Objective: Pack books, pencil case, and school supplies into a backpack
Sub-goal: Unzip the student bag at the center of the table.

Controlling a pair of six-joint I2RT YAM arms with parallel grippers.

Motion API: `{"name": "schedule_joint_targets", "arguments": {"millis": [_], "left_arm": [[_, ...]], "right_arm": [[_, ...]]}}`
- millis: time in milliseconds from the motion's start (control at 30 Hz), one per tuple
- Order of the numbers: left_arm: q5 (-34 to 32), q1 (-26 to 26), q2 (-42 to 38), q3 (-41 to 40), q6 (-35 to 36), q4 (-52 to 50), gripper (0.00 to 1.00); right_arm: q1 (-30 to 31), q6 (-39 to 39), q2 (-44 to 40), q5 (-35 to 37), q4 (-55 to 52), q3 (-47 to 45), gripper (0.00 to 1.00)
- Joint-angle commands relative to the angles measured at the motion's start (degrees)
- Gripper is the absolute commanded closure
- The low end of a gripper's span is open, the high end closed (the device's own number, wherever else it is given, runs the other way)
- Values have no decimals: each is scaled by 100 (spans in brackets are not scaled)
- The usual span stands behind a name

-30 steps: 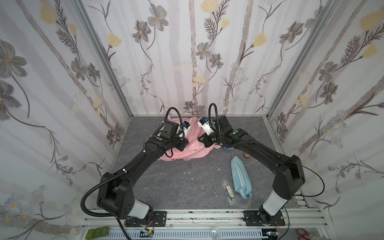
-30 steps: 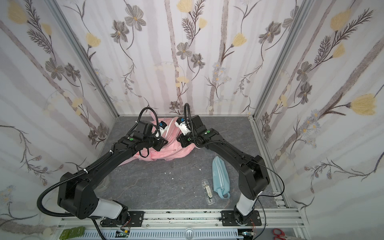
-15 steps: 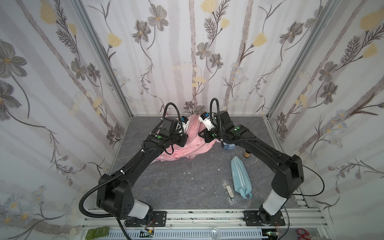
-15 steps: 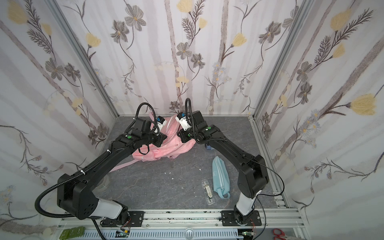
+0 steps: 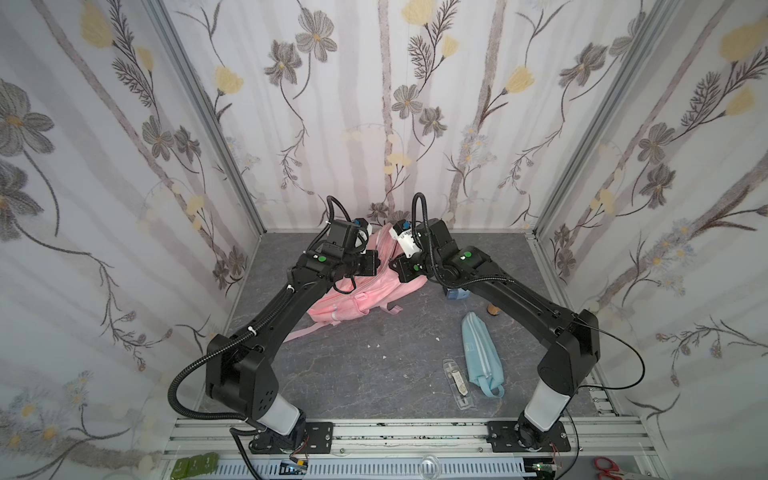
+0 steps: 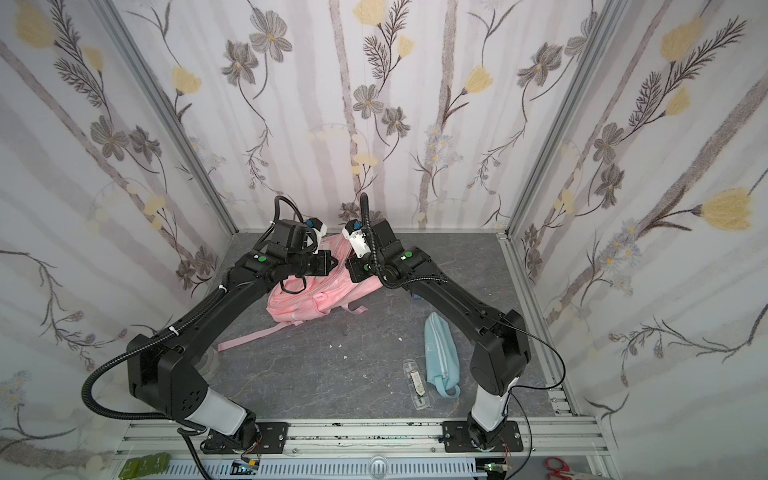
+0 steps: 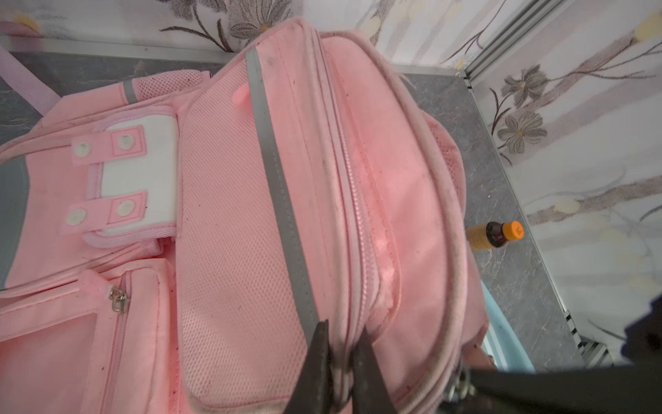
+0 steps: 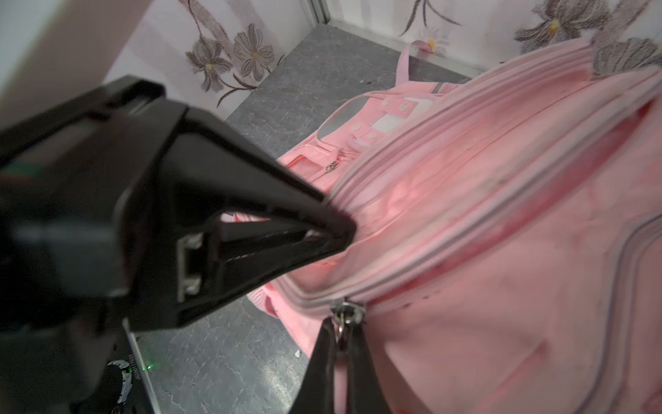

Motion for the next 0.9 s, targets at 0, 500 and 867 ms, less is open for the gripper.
{"name": "schedule_joint_targets", "arguments": {"millis": [0,500,867], "left_arm": [[84,-17,65,266,-902,700,100],[122,-19,419,1724,-2926,859,100],[54,-30,674,1780,-3356,1097,100]], "right_arm": [[160,273,-136,-676,276,-3,100],[252,1007,-91,-276,657,-345,100],[389,1767,-61,-951,1864,-1035,100]]}}
